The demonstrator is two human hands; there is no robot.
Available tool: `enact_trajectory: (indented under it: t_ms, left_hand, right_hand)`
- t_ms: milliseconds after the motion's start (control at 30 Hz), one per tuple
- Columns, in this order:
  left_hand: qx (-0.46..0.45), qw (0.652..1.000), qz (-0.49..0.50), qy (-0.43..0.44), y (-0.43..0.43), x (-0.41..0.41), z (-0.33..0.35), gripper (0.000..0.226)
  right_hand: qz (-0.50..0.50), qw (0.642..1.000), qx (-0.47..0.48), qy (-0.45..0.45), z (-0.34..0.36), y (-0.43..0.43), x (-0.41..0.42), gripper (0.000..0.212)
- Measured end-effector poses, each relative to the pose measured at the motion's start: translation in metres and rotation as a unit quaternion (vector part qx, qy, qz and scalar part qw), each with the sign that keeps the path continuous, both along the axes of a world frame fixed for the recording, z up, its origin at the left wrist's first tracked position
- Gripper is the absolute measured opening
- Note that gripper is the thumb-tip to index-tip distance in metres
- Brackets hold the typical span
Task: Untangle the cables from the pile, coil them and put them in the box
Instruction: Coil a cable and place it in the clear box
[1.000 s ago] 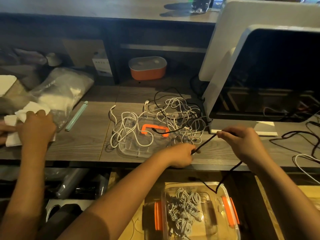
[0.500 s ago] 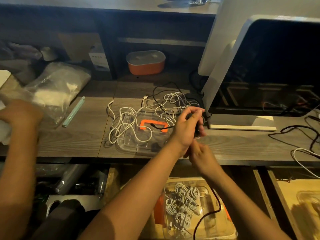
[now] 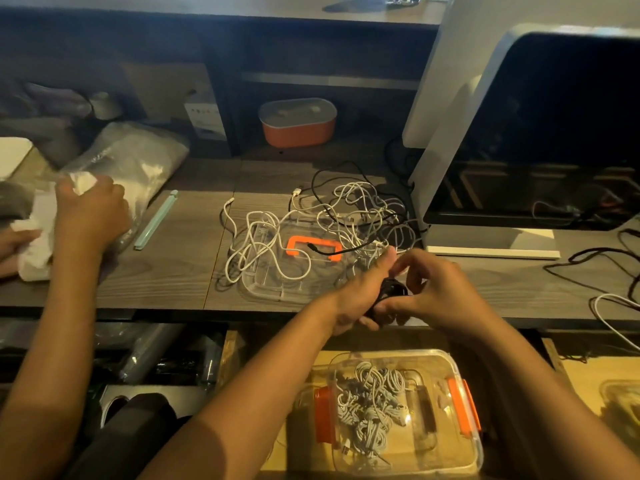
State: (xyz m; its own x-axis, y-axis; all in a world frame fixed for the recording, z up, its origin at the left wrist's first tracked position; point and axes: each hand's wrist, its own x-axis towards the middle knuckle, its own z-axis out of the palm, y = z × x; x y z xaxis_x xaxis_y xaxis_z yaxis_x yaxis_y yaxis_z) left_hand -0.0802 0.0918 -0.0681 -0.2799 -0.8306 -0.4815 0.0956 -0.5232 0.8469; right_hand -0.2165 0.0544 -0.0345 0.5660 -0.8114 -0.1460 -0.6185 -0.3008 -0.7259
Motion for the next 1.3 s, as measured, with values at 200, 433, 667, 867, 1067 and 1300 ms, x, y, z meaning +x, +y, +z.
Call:
enact_trajectory:
  t_ms: [200,433,667,867,1067,1300]
  left_hand:
    - [0.025,0.987,-0.073,0.142,0.002,0.01,0.012,0.064]
    - [-0.017,0.994,0.101,0.035,0.005,0.004,0.0,0.041]
    - [-0.174,0.903,0.28,-0.277,0.017,-0.024,-0.011,0.038]
    - [-0.201,0.876,0.275,-0.343,0.019,-0.022,-0.013,0.044]
    - [-0.167,0.94,0.228,-0.19,0.032,-0.025,-0.013,0.048]
    - [-0.103,0.89,0.407,-0.179,0.01,-0.045,-0.004,0.043]
  right_hand:
    - [0.041,0.977,0.153,-0.145,-0.002,-0.001,-0.006,0.029]
    - [-0.056,0.965,0.134,-0.217,-0.024,0.003,-0.003,0.01]
    - [-0.077,0.969,0.123,-0.2,-0.028,0.009,0.001,0.011]
    - [-0.014,0.984,0.145,-0.102,-0.022,0.006,-0.009,0.018]
    - [-0.017,0.987,0.116,-0.11,0.0,-0.009,-0.04,0.012]
    - [-0.147,0.962,0.123,-0.192,-0.055,0.036,-0.001,0.03]
